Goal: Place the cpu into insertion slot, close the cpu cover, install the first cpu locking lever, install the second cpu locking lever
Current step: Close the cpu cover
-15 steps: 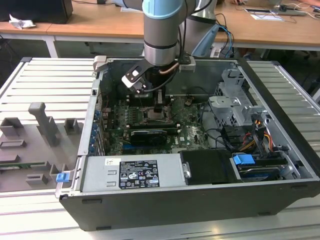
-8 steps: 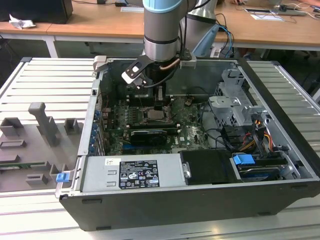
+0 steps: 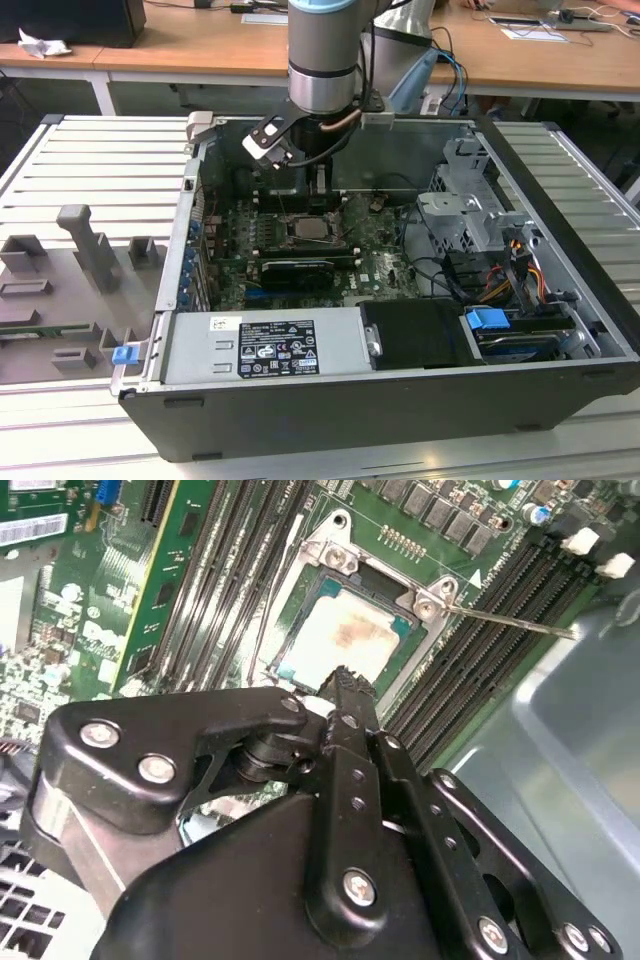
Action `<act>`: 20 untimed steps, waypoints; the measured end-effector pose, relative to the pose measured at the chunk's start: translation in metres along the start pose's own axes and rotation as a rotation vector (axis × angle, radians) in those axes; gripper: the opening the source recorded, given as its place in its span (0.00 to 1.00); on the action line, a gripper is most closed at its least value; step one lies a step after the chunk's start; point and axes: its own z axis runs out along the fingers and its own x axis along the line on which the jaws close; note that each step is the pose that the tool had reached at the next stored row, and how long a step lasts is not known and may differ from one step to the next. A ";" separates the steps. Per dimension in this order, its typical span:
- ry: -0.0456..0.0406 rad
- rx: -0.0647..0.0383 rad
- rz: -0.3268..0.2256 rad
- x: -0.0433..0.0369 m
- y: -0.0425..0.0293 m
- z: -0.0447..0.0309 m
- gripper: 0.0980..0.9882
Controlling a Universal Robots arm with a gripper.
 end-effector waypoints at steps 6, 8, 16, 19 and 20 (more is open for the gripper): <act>0.0002 0.000 0.000 0.0002 0.0006 -0.0183 0.01; 0.0000 0.000 0.000 0.0002 0.0025 -0.0184 0.01; 0.0006 0.027 -0.040 0.0012 0.0337 -0.0174 0.01; 0.0009 0.029 -0.041 0.0015 0.0409 -0.0170 0.01; 0.0006 0.029 -0.041 0.0015 0.0430 -0.0172 0.01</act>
